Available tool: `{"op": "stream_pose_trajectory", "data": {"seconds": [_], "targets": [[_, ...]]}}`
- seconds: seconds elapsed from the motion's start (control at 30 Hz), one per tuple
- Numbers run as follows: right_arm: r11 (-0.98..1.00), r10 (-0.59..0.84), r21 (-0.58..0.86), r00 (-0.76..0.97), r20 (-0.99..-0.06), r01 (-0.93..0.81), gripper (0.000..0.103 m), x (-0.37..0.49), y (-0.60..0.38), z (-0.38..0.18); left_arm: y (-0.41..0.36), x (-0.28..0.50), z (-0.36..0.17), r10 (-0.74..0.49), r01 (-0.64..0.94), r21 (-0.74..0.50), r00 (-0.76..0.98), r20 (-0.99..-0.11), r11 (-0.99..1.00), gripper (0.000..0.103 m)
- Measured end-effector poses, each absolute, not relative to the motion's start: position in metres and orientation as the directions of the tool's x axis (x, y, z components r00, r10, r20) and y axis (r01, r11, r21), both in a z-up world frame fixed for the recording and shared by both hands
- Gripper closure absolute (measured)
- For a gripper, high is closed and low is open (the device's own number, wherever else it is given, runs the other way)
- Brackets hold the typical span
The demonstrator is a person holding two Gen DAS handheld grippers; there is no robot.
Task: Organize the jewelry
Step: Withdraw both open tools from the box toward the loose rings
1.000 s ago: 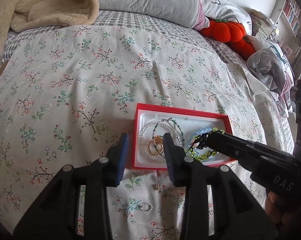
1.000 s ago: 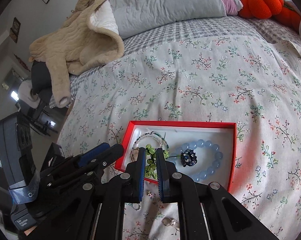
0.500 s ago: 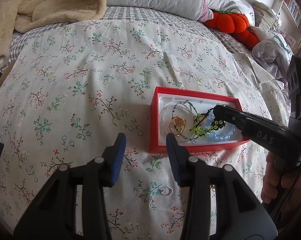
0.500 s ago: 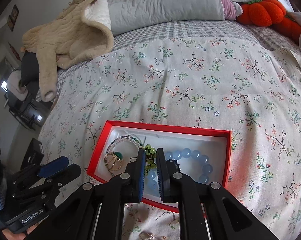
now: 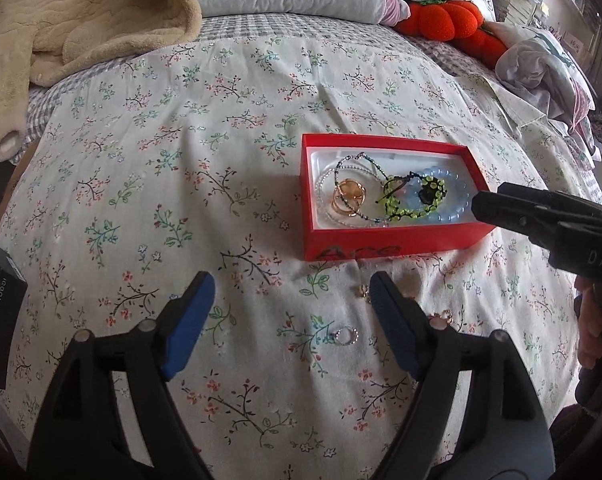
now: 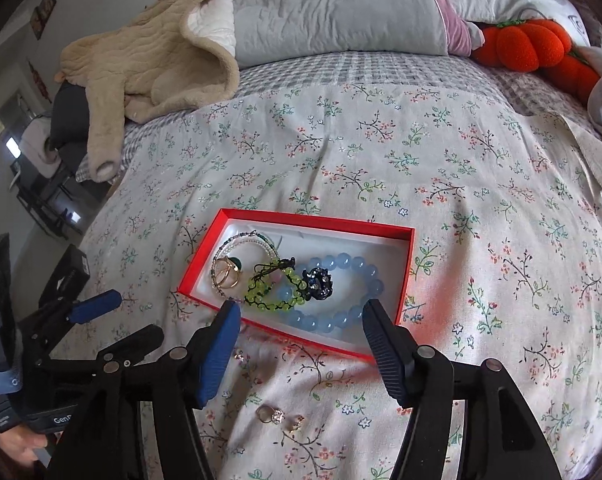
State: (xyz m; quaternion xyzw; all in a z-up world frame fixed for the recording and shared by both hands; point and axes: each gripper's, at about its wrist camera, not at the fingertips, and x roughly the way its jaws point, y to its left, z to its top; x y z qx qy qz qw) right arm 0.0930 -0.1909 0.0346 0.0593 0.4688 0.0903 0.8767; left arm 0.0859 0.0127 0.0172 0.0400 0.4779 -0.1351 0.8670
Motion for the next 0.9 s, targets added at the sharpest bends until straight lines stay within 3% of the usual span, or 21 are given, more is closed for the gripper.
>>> {"op": "stream_pose_trajectory", "data": {"seconds": [0.4, 0.9], "targets": [[0.987, 0.155, 0.12, 0.491, -0.857, -0.102, 0.032, 0.037, -0.211, -0.004, 0.011, 0.049, -0.024, -0.178, 0.341, -0.009, 0.468, -0.865, 0.94, 0.023], [0.976, 0.127, 0.044, 0.399, -0.908, -0.212, 0.029, 0.0, -0.192, -0.045, 0.005, 0.02, -0.049, -0.258, 0.448, -0.009, 0.498, -0.828, 0.894, 0.022]]}}
